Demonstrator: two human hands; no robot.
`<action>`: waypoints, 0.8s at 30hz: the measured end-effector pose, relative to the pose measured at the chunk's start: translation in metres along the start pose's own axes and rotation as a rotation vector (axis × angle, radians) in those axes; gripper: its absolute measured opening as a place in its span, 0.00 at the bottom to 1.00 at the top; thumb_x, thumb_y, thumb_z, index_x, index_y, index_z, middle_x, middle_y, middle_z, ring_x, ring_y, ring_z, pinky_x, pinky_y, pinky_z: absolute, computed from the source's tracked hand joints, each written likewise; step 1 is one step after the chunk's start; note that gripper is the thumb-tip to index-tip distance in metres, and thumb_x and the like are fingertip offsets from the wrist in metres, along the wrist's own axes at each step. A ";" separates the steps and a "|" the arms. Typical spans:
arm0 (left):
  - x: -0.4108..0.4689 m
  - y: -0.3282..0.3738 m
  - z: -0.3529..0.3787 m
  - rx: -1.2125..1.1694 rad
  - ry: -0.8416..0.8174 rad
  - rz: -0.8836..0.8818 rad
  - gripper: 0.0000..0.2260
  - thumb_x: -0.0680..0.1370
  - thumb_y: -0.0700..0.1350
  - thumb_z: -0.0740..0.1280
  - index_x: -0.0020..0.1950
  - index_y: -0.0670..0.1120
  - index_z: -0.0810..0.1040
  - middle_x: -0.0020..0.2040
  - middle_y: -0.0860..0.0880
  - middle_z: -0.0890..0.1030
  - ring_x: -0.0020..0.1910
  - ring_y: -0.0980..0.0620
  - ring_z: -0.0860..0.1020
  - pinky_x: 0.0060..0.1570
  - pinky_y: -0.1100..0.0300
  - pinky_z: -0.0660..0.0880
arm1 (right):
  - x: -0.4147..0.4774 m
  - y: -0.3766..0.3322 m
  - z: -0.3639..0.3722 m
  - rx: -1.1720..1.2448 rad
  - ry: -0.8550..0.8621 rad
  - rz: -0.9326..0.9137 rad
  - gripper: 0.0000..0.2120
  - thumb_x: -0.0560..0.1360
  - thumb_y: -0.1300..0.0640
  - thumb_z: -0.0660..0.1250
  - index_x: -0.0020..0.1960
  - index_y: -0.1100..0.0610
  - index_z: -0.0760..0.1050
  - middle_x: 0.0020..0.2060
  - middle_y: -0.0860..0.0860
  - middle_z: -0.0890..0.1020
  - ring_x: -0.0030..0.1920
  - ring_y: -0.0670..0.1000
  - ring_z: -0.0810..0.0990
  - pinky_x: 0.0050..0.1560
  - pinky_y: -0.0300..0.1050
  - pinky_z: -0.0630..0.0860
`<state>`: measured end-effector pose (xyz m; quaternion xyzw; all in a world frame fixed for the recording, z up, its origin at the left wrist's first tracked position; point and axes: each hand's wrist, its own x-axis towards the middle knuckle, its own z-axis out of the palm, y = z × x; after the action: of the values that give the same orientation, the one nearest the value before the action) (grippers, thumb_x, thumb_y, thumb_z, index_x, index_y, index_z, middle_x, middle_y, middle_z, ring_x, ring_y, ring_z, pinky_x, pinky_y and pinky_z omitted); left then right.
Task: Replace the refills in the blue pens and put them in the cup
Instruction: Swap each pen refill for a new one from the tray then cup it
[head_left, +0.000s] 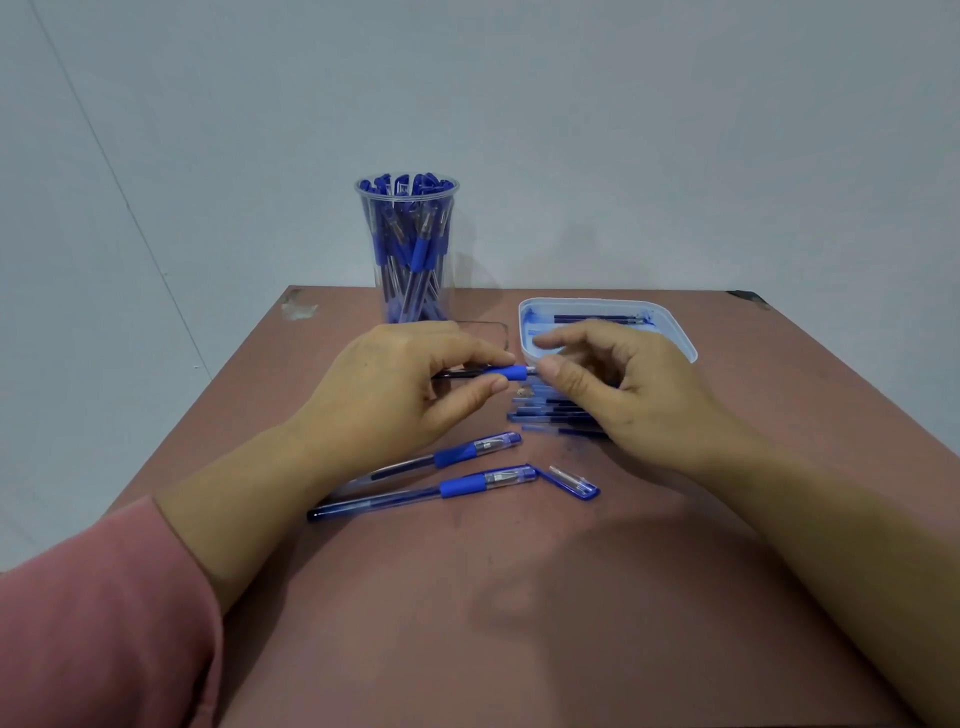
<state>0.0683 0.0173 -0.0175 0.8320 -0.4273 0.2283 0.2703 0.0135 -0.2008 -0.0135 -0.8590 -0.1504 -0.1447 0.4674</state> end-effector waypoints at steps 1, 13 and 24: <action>0.000 0.000 0.000 0.001 0.001 0.005 0.13 0.77 0.58 0.63 0.58 0.57 0.81 0.42 0.63 0.78 0.39 0.58 0.78 0.38 0.57 0.77 | 0.000 -0.001 0.001 -0.009 0.003 0.010 0.11 0.71 0.41 0.65 0.49 0.44 0.80 0.41 0.44 0.84 0.44 0.45 0.82 0.49 0.43 0.78; -0.001 0.000 -0.003 -0.053 0.031 -0.041 0.11 0.78 0.55 0.64 0.56 0.57 0.82 0.42 0.61 0.81 0.40 0.57 0.79 0.37 0.58 0.77 | 0.001 0.000 0.002 0.139 0.060 -0.050 0.10 0.71 0.60 0.73 0.42 0.45 0.80 0.40 0.42 0.84 0.44 0.43 0.82 0.48 0.35 0.77; -0.001 -0.013 -0.004 0.023 0.062 -0.063 0.10 0.77 0.55 0.66 0.55 0.57 0.83 0.42 0.59 0.82 0.37 0.57 0.79 0.36 0.54 0.77 | 0.002 0.005 -0.016 -0.371 -0.017 -0.069 0.13 0.75 0.56 0.70 0.41 0.38 0.74 0.40 0.40 0.80 0.44 0.40 0.78 0.47 0.35 0.74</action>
<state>0.0784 0.0265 -0.0186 0.8406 -0.3895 0.2503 0.2812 0.0155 -0.2170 -0.0080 -0.9260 -0.1543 -0.1785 0.2946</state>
